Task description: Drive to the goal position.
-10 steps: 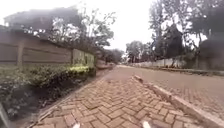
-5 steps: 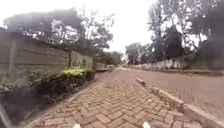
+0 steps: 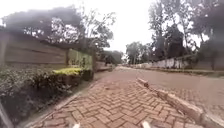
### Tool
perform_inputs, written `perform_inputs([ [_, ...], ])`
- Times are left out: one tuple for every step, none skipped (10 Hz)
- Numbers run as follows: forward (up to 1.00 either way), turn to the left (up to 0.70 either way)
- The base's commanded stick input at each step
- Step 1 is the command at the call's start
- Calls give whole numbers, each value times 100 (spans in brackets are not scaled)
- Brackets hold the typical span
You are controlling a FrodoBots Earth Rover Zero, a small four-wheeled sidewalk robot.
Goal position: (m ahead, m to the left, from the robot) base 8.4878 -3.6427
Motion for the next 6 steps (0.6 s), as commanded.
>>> perform_inputs([
  [50, 3],
  [50, 10],
  [50, 14],
  [50, -11],
  [50, -37],
  [50, -50],
])
